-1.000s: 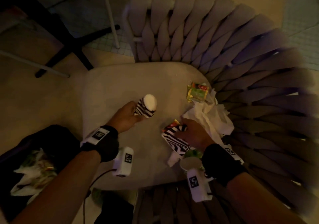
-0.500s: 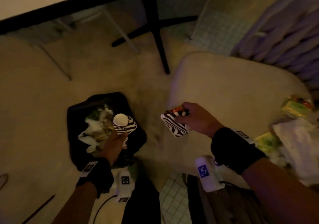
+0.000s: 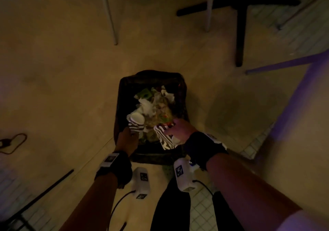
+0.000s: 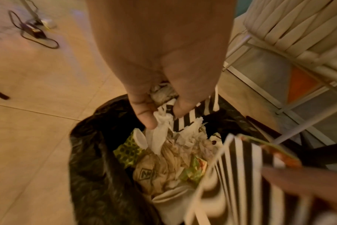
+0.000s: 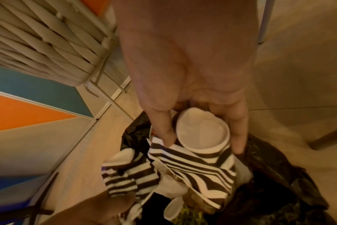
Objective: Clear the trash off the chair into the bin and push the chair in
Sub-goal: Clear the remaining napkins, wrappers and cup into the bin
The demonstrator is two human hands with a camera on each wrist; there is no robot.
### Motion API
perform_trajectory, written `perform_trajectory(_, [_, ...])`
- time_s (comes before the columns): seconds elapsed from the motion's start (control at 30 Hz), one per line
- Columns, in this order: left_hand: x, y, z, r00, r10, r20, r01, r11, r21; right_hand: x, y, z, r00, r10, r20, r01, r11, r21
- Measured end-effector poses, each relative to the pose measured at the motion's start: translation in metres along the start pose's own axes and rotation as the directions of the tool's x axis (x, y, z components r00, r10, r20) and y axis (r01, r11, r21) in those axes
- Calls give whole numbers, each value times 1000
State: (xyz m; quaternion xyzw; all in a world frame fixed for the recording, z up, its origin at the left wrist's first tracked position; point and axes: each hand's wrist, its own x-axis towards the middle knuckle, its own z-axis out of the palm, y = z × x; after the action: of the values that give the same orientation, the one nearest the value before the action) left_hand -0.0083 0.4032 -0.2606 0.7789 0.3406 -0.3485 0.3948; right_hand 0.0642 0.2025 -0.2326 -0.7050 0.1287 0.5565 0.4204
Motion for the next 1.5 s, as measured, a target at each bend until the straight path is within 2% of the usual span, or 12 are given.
perform_trajectory(0.17, [16, -6, -10, 994, 42, 99, -20, 976, -218, 9, -3, 5, 999, -18, -41, 25, 985, 171])
perform_trajectory(0.43, [-29, 30, 11, 962, 157, 223, -102, 966, -237, -70, 35, -43, 1000, 24, 5, -24, 998, 55])
perform_trajectory(0.67, [-63, 152, 110, 912, 398, 102, -409, 901, 142, -200, 126, -176, 975, -27, -222, 156, 796, 585])
perform_trajectory(0.73, [-80, 199, 156, 881, 453, 136, -473, 854, 217, -241, 167, -227, 891, -1, -455, 257, 825, 503])
perform_trajectory(0.8, [-105, 240, 204, 862, 453, 227, -493, 854, 164, -274, 217, -277, 704, 71, -706, 284, 883, 373])
perform_trajectory(0.87, [-126, 272, 252, 790, 539, 292, -585, 805, 99, -305, 264, -324, 478, 162, -863, 179, 944, 276])
perform_trajectory(0.93, [-146, 296, 303, 710, 639, 296, -698, 693, 181, -326, 311, -366, 372, 228, -900, 14, 968, 251])
perform_trajectory(1.07, [-200, 336, 387, 550, 703, 451, -835, 443, 327, -331, 389, -424, 434, 365, -823, -287, 923, 258])
perform_trajectory(1.23, [-230, 352, 453, 457, 669, 586, -888, 300, 349, -309, 422, -439, 545, 276, -792, -164, 961, 222])
perform_trajectory(1.33, [-238, 357, 472, 426, 619, 660, -902, 237, 360, -298, 425, -440, 553, 166, -816, -173, 981, 82])
perform_trajectory(1.43, [-250, 365, 482, 434, 628, 646, -898, 361, 253, -296, 423, -441, 614, 57, -787, -7, 998, 66])
perform_trajectory(1.5, [-261, 380, 485, 533, 634, 560, -794, 603, 72, -301, 412, -438, 697, -52, -715, 264, 946, 189])
